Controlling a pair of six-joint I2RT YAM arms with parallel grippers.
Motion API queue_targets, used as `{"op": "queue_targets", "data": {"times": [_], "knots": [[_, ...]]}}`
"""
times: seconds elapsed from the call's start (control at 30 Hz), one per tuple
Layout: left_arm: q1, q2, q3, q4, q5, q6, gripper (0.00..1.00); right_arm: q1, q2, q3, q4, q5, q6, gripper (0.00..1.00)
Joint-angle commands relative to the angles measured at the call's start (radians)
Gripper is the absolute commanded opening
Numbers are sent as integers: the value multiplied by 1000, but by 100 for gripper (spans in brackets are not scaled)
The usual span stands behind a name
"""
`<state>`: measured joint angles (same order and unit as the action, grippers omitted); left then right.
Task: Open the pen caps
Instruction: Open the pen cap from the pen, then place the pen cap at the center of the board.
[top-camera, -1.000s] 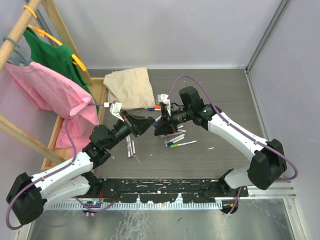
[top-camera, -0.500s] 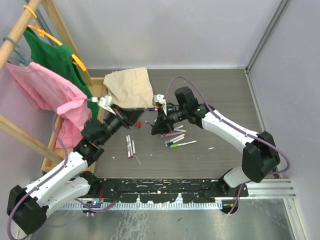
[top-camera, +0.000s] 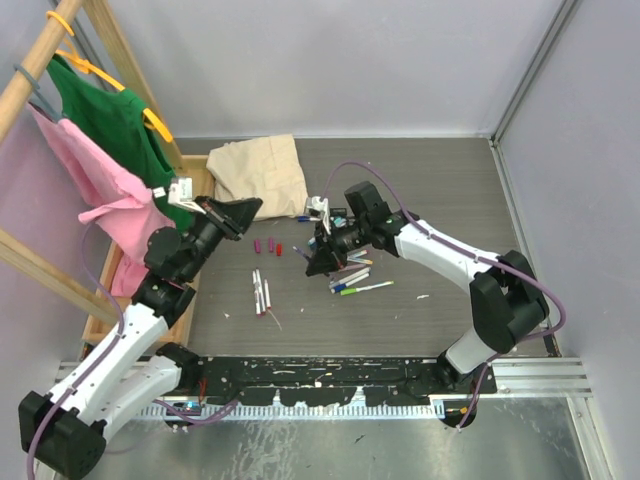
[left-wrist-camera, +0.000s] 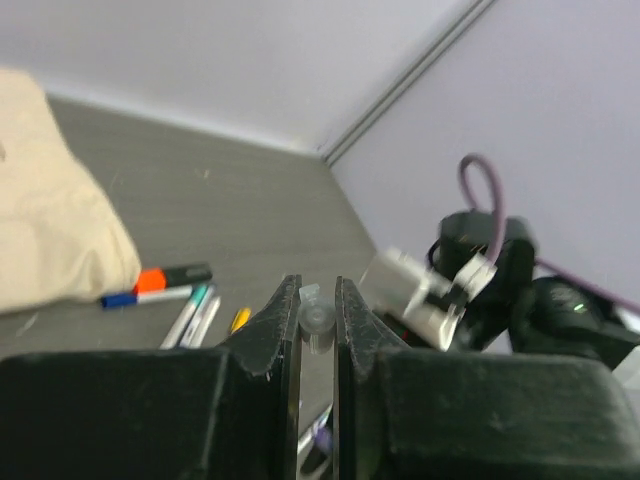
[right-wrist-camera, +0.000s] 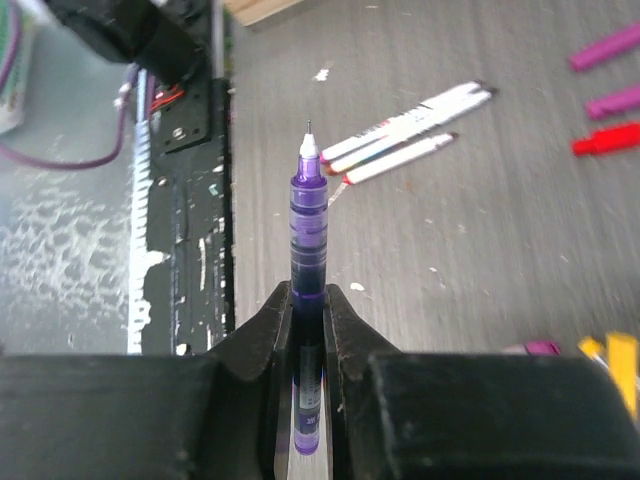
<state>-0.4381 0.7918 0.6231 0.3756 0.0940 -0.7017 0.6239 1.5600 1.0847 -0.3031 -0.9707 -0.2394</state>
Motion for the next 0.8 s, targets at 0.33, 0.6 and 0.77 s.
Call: {"op": "queue_targets", "data": {"times": [0.33, 0.6, 0.77], "knots": [[-142, 298, 42, -409, -162, -30, 0, -279, -127, -48, 189, 263, 302, 1], [-245, 592, 261, -675, -408, -23, 0, -287, -127, -50, 192, 250, 303, 1], [-251, 733, 363, -716, -411, 13, 0, -286, -129, -50, 192, 254, 296, 1]]}}
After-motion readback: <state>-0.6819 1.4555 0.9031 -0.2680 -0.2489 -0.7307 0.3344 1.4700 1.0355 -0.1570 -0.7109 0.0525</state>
